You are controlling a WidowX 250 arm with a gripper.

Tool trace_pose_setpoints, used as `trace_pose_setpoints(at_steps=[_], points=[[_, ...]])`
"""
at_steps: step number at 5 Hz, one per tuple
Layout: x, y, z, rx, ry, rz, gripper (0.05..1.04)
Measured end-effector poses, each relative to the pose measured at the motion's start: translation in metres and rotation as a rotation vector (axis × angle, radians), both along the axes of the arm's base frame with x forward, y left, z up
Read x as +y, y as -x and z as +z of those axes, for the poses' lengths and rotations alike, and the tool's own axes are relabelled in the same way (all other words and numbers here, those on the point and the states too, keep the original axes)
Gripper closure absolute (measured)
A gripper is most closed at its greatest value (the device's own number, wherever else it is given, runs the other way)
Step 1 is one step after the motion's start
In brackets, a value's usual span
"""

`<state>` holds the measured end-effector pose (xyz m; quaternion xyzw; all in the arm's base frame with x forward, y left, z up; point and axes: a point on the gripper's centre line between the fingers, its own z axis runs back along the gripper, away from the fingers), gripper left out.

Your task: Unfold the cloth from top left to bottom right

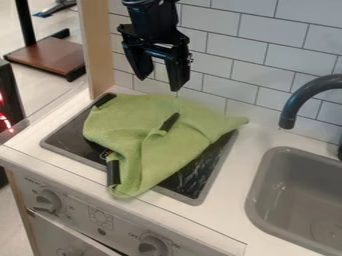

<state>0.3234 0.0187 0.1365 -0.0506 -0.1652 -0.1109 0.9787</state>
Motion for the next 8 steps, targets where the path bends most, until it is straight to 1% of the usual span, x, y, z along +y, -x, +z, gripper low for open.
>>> trace_pose_setpoints(at_steps=[1,2,3,4,5,6,7,8], points=[[0.000,0.001,-0.009,0.029,-0.002,0.005,0.084],[0.006,-0.013,-0.027,0.056,-0.038,0.084,0.084],[0.009,-0.032,-0.038,0.061,-0.056,0.168,0.083],[0.001,-0.049,-0.053,0.035,-0.109,0.203,0.084],[0.003,-0.064,-0.076,0.063,-0.151,0.241,0.084],[0.005,-0.069,-0.091,0.080,-0.163,0.260,0.084],[0.010,-0.071,-0.103,0.097,-0.187,0.284,0.084],[0.011,-0.076,-0.107,0.109,-0.193,0.302,0.083]])
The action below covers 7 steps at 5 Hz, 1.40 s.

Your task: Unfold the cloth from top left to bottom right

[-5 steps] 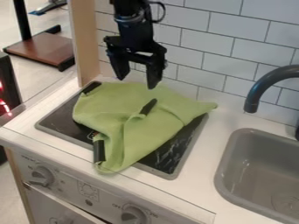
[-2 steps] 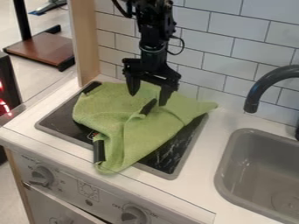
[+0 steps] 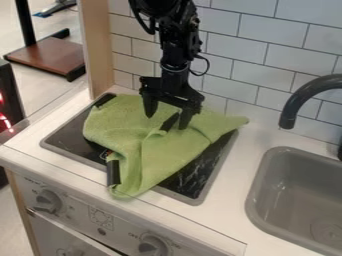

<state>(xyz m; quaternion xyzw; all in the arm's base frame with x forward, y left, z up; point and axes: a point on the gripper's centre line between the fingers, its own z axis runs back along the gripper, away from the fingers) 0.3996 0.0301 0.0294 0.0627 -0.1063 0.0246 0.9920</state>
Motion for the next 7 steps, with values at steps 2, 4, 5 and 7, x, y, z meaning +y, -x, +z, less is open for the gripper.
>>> trace_pose_setpoints(at_steps=[2,4,5,7], points=[[0.004,-0.009,-0.015,0.040,0.007,0.015,0.084],[0.006,-0.012,-0.022,0.036,-0.003,0.036,0.442],[0.006,-0.012,-0.022,0.036,-0.008,0.035,0.731],[0.006,-0.010,-0.022,0.046,0.019,0.039,0.971]])
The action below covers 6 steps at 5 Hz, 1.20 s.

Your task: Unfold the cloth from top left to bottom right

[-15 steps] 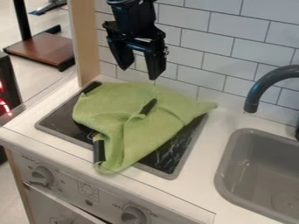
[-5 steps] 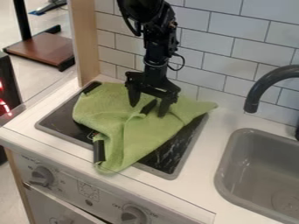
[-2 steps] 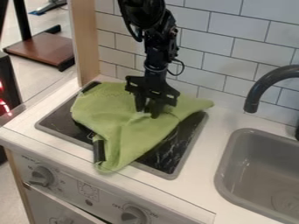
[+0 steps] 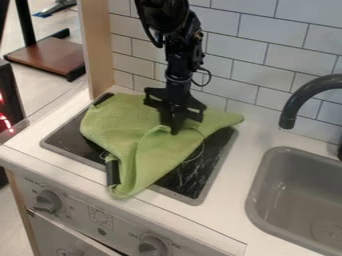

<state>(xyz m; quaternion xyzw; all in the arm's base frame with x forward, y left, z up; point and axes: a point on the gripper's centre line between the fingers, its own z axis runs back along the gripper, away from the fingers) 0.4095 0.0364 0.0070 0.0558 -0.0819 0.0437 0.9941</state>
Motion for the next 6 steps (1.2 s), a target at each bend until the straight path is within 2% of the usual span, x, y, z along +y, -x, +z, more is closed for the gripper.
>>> trace_pose_setpoints(at_steps=[1,2,4,6], points=[[-0.001,0.003,0.000,0.014,0.019,0.000,1.002],[-0.008,0.002,0.025,-0.017,0.062,-0.023,1.003],[-0.031,0.033,0.051,-0.027,0.134,-0.112,1.003],[-0.066,0.065,0.035,0.022,0.179,-0.206,1.003]])
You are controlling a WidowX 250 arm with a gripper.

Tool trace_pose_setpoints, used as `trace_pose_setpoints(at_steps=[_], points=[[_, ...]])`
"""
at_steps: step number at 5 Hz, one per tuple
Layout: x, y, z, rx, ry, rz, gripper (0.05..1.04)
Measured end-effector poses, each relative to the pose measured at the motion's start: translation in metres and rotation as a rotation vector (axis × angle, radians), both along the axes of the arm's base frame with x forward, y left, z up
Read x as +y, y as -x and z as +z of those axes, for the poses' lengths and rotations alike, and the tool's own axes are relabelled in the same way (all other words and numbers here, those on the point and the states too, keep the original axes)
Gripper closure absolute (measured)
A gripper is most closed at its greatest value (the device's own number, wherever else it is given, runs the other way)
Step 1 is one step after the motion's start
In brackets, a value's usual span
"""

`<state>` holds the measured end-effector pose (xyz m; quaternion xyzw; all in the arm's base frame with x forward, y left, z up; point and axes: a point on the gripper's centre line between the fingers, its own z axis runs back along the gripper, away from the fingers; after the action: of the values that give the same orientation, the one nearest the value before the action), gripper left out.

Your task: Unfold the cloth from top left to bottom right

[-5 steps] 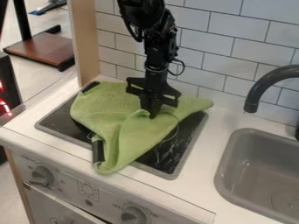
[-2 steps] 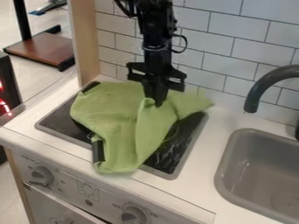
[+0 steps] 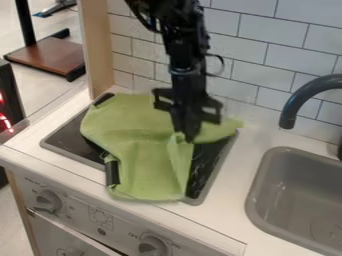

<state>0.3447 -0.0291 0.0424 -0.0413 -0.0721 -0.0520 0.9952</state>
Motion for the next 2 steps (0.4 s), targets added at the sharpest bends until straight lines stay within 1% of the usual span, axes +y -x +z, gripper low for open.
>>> trace_pose_setpoints(at_steps=[1,2], points=[[-0.019,0.012,-0.013,0.009,0.021,-0.003,1.003],[-0.039,0.016,-0.020,-0.020,0.031,-0.019,1.003]])
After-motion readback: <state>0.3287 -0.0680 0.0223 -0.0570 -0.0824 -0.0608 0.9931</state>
